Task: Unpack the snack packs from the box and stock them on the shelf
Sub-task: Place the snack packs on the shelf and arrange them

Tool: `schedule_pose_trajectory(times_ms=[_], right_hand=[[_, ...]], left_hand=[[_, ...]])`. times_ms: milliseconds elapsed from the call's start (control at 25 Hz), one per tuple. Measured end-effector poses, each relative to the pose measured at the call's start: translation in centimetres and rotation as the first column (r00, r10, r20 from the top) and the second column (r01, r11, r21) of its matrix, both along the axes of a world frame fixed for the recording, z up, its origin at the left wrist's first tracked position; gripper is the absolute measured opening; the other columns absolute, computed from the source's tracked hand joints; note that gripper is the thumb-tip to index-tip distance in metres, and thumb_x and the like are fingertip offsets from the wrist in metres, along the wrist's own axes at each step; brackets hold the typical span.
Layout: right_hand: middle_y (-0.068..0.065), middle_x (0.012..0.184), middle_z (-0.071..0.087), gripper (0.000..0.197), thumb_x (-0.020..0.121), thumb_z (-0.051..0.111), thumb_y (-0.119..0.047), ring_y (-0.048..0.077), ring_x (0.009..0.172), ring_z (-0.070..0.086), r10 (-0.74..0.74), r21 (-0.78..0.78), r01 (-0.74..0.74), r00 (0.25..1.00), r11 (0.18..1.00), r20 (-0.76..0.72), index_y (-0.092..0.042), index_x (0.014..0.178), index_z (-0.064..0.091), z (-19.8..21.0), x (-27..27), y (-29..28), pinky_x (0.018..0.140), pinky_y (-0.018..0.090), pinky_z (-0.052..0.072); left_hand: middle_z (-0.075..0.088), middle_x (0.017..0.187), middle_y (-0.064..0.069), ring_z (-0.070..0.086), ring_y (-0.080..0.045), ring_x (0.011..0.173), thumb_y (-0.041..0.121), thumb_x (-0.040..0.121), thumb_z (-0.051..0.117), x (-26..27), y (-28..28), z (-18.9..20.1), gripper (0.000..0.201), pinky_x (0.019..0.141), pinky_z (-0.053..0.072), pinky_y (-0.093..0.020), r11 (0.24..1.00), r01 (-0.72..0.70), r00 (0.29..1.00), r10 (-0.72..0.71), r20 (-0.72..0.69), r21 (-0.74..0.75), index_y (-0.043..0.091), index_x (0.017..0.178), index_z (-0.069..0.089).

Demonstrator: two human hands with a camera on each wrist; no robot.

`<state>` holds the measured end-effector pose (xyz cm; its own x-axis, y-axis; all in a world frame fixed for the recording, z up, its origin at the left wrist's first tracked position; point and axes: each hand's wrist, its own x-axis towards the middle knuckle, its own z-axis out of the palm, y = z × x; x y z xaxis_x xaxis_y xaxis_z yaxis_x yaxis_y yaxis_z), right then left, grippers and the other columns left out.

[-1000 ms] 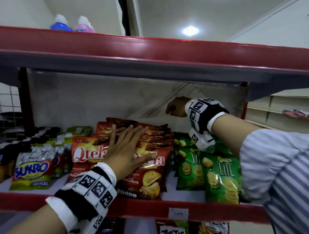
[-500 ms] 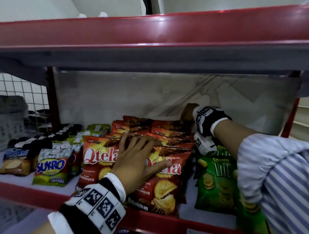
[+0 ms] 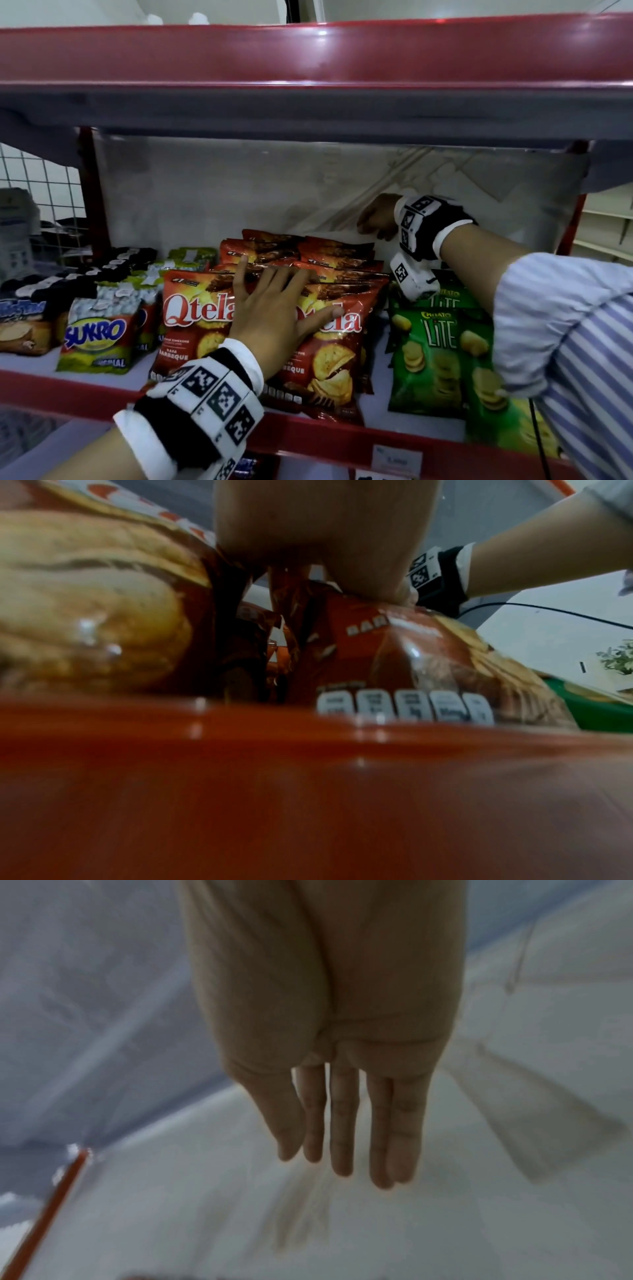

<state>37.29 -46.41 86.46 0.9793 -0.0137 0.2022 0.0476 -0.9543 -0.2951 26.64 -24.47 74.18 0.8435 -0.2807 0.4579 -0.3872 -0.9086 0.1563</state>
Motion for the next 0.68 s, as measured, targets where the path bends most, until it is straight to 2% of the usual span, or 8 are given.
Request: schedule_pose_trajectory(times_ms=[80, 160, 280, 360, 400, 480, 560, 680], right_hand=[[0.017, 0.118, 0.064, 0.034, 0.09, 0.061, -0.025, 0.029, 0.097, 0.064, 0.003, 0.021, -0.003, 1.0, 1.0, 0.02, -0.006, 0.119, 0.063, 1.8, -1.1, 0.0, 0.086, 0.039, 0.054], [0.017, 0.115, 0.066, 0.031, 0.09, 0.062, -0.025, 0.029, 0.101, 0.065, 0.025, 0.117, -0.036, 0.996, 0.992, 0.089, -0.01, 0.118, 0.065, 3.6, -3.5, 0.6, 0.087, 0.038, 0.054], [0.011, 0.108, 0.068, 0.025, 0.089, 0.063, -0.02, 0.023, 0.095, 0.064, 0.064, 0.184, -0.115, 0.963, 0.976, 0.263, -0.017, 0.114, 0.066, 4.9, -7.8, 1.4, 0.082, 0.034, 0.055], [0.004, 0.105, 0.069, 0.024, 0.087, 0.065, -0.022, 0.022, 0.097, 0.065, 0.081, 0.195, -0.15, 0.942, 0.969, 0.325, -0.022, 0.11, 0.067, 4.5, -10.6, 1.7, 0.087, 0.036, 0.055], [0.002, 0.105, 0.07, 0.023, 0.086, 0.066, -0.024, 0.02, 0.097, 0.065, 0.086, 0.195, -0.159, 0.937, 0.968, 0.339, -0.025, 0.109, 0.066, 4.0, -12.1, 1.6, 0.088, 0.036, 0.054], [-0.001, 0.103, 0.069, 0.02, 0.085, 0.068, -0.024, 0.02, 0.098, 0.064, 0.084, 0.229, -0.174, 0.931, 0.958, 0.355, -0.028, 0.104, 0.066, 2.6, -15.0, 1.2, 0.09, 0.036, 0.053], [-0.004, 0.093, 0.067, 0.015, 0.084, 0.07, -0.02, 0.019, 0.095, 0.065, 0.061, 0.283, -0.18, 0.922, 0.942, 0.383, -0.025, 0.096, 0.065, 1.0, -17.3, 0.1, 0.091, 0.034, 0.052], [-0.014, 0.077, 0.062, 0.01, 0.082, 0.071, -0.019, 0.002, 0.074, 0.058, -0.015, 0.275, -0.12, 0.896, 0.954, 0.445, -0.023, 0.083, 0.063, -1.6, -20.1, -2.3, 0.075, 0.015, 0.045]], left_hand=[[0.042, 0.137, 0.017, 0.028, -0.007, 0.136, 0.09, 0.062, -0.003, 0.5, 0.3, 0.0, 0.091, 0.108, -0.025, -0.04, 0.996, 0.091, 0.99, -0.088, 0.108, -0.019, 0.045, 0.131, 0.034], [0.035, 0.146, 0.016, 0.021, -0.006, 0.14, 0.091, 0.061, 0.005, 0.3, 0.6, 0.3, 0.091, 0.109, -0.024, -0.038, 0.991, 0.125, 0.987, -0.12, 0.105, -0.043, 0.046, 0.136, 0.028], [0.017, 0.158, 0.015, 0.009, -0.005, 0.146, 0.092, 0.058, 0.008, 0.0, 1.0, 0.4, 0.097, 0.111, -0.023, -0.041, 0.982, 0.178, 0.983, -0.174, 0.057, -0.071, 0.047, 0.144, 0.018], [0.02, 0.158, 0.012, 0.012, -0.007, 0.146, 0.09, 0.067, 0.016, -0.3, 1.1, 0.6, 0.091, 0.112, -0.019, -0.037, 0.967, 0.221, 0.973, -0.21, 0.1, -0.124, 0.043, 0.145, 0.023], [0.028, 0.155, 0.009, 0.017, -0.01, 0.145, 0.083, 0.076, 0.027, -0.5, 1.0, 0.8, 0.081, 0.113, -0.013, -0.035, 0.957, 0.244, 0.964, -0.221, 0.15, -0.155, 0.039, 0.143, 0.031], [0.047, 0.143, 0.0, 0.034, -0.022, 0.137, 0.05, 0.09, 0.053, -1.0, 0.7, 0.9, 0.052, 0.112, 0.009, -0.035, 0.918, 0.306, 0.933, -0.237, 0.272, -0.252, 0.027, 0.136, 0.047], [0.057, 0.129, -0.007, 0.043, -0.025, 0.125, 0.015, 0.09, 0.062, -1.8, 0.0, 1.3, 0.038, 0.103, 0.027, -0.027, 0.854, 0.385, 0.905, -0.276, 0.323, -0.349, 0.016, 0.127, 0.056], [0.06, 0.119, -0.008, 0.047, -0.023, 0.117, -0.007, 0.085, 0.058, -3.4, -1.8, 1.5, 0.036, 0.094, 0.026, -0.013, 0.793, 0.478, 0.857, -0.328, 0.398, -0.377, 0.01, 0.117, 0.06]])
